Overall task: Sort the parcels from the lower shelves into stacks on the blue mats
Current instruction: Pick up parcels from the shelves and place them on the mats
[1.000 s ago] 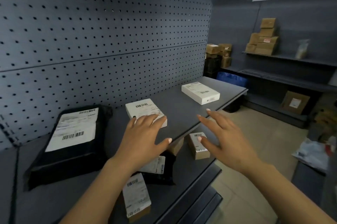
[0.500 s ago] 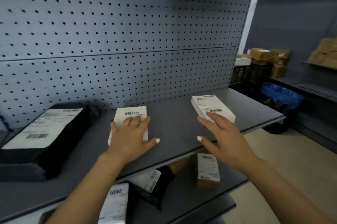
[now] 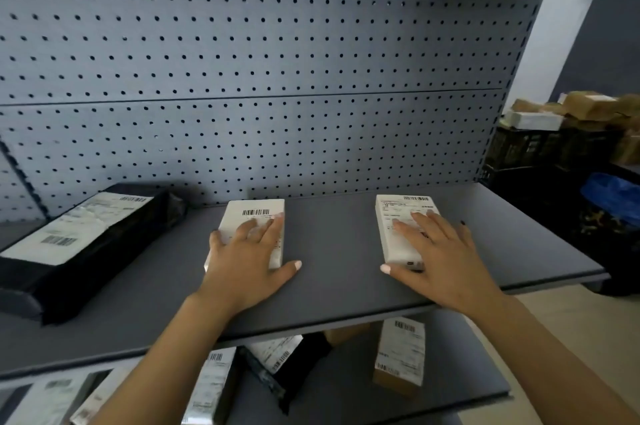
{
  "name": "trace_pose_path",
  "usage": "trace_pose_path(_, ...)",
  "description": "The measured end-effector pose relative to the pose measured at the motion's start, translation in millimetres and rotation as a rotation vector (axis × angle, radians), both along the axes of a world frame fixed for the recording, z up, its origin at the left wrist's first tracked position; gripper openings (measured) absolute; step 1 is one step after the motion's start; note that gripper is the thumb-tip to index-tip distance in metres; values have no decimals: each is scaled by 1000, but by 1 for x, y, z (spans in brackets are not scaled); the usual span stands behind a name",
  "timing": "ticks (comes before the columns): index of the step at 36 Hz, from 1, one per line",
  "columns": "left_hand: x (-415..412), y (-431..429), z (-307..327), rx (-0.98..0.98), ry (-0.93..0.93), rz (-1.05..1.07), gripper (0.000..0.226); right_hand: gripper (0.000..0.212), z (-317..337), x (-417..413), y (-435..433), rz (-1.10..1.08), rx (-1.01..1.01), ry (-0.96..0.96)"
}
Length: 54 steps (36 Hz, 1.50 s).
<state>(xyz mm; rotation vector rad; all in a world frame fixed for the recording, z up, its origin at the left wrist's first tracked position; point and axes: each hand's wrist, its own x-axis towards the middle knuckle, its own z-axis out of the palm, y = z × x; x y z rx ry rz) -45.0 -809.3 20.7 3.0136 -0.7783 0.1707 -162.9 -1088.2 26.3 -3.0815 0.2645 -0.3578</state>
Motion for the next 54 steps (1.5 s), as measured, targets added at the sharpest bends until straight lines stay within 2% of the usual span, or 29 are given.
trace_pose_path(4,-2,-4,2,17,27,34,95,114,-3,8,-3,-15,33,17)
trace_pose_path(8,-5,-5,7,9,38,45,94,84,0,12,-1,-6,78,-51)
trace_pose_path(10,-6,-4,8,15,42,53,91,78,-2,15,0,-14,54,-71)
trace_pose_path(14,-7,-5,9,29,26,66,73,78,-6,17,4,-49,63,-96)
trace_pose_path(17,-7,-3,8,8,25,61,80,82,-9,19,6,-57,78,-142)
trace_pose_path(20,-9,-1,5,-24,-10,54,87,75,-11,18,8,-44,76,-174)
trace_pose_path(29,-24,27,6,-204,-152,-44,69,64,1,7,52,129,149,-389)
trace_pose_path(36,-54,101,24,-347,-283,-42,65,63,16,-4,130,290,173,-460)
trace_pose_path(43,-87,210,37,-366,-361,-7,63,64,29,-6,231,432,193,-476)
trace_pose_path(54,-137,413,43,-314,-450,208,64,62,43,2,437,684,282,-539)
